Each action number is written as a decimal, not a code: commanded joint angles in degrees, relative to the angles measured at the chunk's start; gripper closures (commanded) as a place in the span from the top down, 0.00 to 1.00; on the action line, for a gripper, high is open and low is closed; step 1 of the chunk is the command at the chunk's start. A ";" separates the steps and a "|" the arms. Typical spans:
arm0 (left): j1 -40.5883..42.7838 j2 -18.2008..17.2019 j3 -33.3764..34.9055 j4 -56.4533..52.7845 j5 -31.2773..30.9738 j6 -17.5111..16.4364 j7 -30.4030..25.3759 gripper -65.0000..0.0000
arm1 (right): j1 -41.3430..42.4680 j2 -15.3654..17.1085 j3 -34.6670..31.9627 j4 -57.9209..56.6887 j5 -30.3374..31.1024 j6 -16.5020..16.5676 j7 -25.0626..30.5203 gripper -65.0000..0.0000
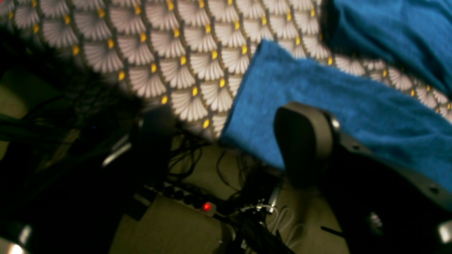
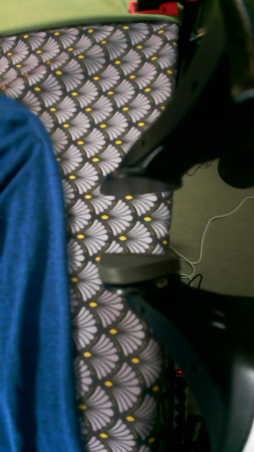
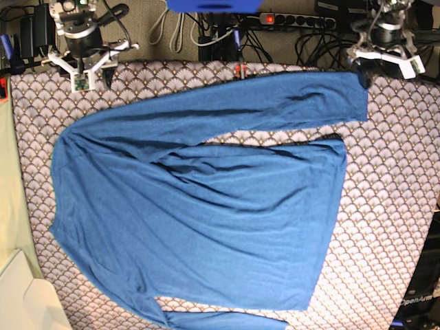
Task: Fold the T-shirt properly
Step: 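Lower the left gripper and grasp the blue shirt's sleeve edge, then lower the right gripper and grasp the shirt's opposite shoulder edge, then lift both grippers and pull the held edge toward the robot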
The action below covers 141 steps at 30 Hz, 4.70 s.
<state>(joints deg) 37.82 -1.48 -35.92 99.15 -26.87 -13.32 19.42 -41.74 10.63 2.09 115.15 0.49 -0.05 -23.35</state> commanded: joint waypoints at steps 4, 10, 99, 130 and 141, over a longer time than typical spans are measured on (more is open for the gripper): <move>-1.21 -0.59 -0.43 -1.70 -0.42 0.00 -0.39 0.72 | -0.59 0.40 0.15 0.85 -0.01 -0.25 1.16 0.43; -2.61 -0.59 -0.08 -3.20 -0.42 -0.08 -0.39 0.72 | -0.77 0.40 0.15 0.85 -0.01 -0.25 1.07 0.43; -5.08 -3.32 6.78 -6.10 -0.42 0.35 -0.30 0.01 | 24.11 -2.94 11.76 -17.53 0.26 -0.17 -5.17 0.60; -4.90 -3.32 6.69 -5.92 -0.42 0.44 -0.30 0.01 | 27.36 -2.94 10.62 -23.86 0.17 2.03 -5.17 0.08; -5.08 -3.32 6.69 -0.21 -0.34 0.53 1.11 0.01 | 27.54 -2.68 10.62 -23.33 0.17 2.03 -5.17 0.00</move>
<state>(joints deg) 32.49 -4.43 -28.93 97.80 -26.83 -12.43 21.23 -14.52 7.14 12.51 90.63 0.91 1.87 -29.41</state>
